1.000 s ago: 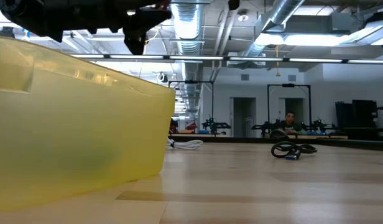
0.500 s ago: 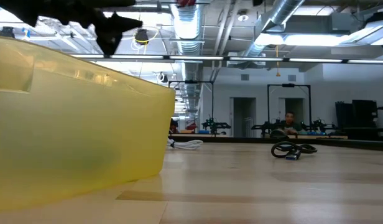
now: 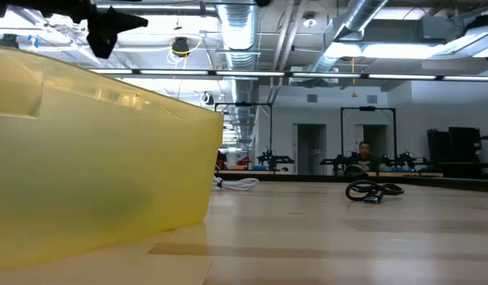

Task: Pick and place USB-C Cables
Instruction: Put the pink black charger cable into the yellow transparent bin

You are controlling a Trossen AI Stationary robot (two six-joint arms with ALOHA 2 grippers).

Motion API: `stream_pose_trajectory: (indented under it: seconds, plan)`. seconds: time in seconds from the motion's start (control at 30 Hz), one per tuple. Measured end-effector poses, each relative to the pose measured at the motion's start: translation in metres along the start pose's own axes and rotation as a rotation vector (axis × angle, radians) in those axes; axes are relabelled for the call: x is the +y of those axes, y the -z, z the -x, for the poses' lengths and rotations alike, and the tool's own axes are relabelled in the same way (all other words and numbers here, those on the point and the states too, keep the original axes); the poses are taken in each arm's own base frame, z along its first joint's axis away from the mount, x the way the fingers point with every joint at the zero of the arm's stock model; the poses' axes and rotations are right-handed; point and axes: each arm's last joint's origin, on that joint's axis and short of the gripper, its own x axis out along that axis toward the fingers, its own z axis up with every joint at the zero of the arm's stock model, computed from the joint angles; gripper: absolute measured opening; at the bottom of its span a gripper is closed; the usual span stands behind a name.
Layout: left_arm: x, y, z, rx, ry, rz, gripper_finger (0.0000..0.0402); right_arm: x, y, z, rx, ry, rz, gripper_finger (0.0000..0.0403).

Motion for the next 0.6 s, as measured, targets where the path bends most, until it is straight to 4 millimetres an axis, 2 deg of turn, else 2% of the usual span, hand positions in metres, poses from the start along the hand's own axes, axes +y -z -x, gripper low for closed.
stream_pose_trajectory:
  seconds: [0.23, 0.5, 0.6]
  plan:
    - [0.004, 0.004, 0.006, 0.034, -0.042, 0.012, 0.0176, 0.017, -0.006, -0.039, 0.14, -0.012, 0.036, 0.0016]
    - [0.005, 0.007, 0.005, 0.07, -0.06, 0.022, 0.0176, 0.014, 0.016, -0.08, 0.269, -0.092, -0.004, 0.0018]
    - [0.005, 0.007, 0.006, 0.067, -0.061, 0.024, 0.0176, 0.008, 0.025, -0.087, 0.333, -0.105, -0.045, 0.002]
